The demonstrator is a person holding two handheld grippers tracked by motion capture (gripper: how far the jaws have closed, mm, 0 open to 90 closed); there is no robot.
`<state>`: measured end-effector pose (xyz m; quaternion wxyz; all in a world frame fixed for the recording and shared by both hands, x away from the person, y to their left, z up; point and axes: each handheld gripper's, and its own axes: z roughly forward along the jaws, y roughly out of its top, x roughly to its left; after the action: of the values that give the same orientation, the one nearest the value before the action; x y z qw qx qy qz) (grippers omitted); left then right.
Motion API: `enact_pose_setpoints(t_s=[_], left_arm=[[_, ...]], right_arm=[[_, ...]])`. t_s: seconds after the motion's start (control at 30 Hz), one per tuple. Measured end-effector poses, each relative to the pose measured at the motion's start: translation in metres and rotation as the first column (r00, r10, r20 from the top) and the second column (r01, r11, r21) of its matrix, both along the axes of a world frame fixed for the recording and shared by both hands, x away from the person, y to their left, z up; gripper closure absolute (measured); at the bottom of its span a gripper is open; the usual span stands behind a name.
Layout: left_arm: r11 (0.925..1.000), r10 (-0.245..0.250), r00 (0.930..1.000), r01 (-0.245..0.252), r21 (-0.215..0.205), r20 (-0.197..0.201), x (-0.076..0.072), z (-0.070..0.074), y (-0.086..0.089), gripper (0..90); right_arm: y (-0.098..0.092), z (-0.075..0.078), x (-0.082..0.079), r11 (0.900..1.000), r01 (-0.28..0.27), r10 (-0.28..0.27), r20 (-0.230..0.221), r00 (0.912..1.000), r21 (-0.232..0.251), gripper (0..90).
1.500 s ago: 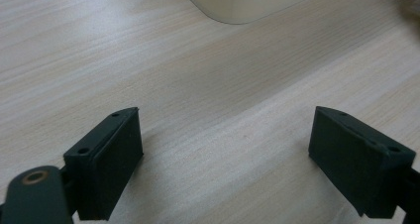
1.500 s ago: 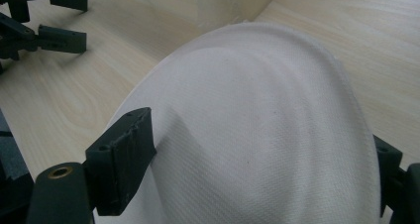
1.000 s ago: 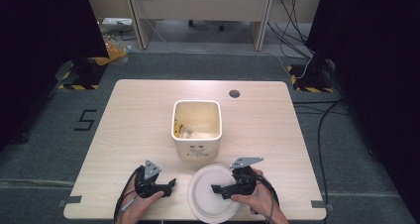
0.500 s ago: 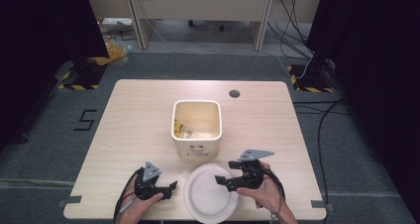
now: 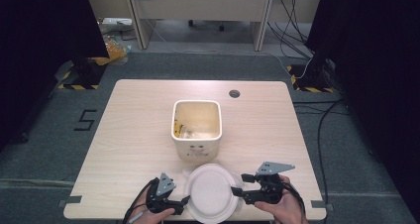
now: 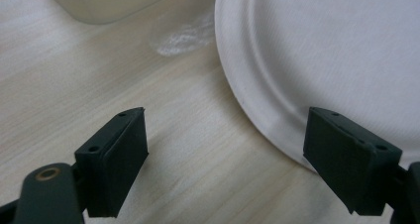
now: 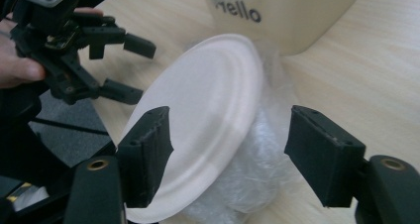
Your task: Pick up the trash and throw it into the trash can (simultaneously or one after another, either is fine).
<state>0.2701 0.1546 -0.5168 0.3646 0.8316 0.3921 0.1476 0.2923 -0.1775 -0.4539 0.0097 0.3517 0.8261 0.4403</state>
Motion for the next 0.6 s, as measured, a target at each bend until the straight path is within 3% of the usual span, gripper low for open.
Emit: enact_pose_setpoints(t_s=[0.17,0.27,0.43,0.47,0.5,0.6], left_arm=[[1.0000,0.007,0.9999,-0.007,0.002,0.014,-0.002,-0.003,-0.003,14.5],[0.9998,0.017,0.9996,-0.017,-0.010,0.022,-0.003,-0.005,-0.003,14.4],[0.9994,0.028,0.9993,-0.028,-0.019,0.026,-0.004,-0.005,-0.002,14.4],[0.9996,0.023,0.9993,-0.023,-0.015,0.028,-0.004,-0.005,-0.002,14.4],[0.9997,0.021,0.9993,-0.021,-0.009,0.030,-0.004,-0.005,-0.003,14.2],[0.9999,0.015,0.9995,-0.015,-0.006,0.028,-0.004,-0.005,-0.003,14.2]], right_arm=[[0.011,-0.005,0.002,0.999,-0.020,0.019,-0.021,0.9996,-0.028,40.8],[0.018,0.000,0.003,0.998,-0.019,0.019,0.009,0.9998,-0.059,40.6],[0.027,0.015,0.005,0.999,-0.029,0.030,0.052,0.9982,-0.024,43.9],[0.029,0.016,0.007,0.999,-0.038,0.038,0.046,0.9982,-0.007,50.7],[0.032,0.015,0.010,0.997,-0.067,0.067,0.013,0.9977,0.039,51.6],[0.042,0.011,0.014,0.996,-0.086,0.086,-0.006,0.9963,0.037,52.8]])
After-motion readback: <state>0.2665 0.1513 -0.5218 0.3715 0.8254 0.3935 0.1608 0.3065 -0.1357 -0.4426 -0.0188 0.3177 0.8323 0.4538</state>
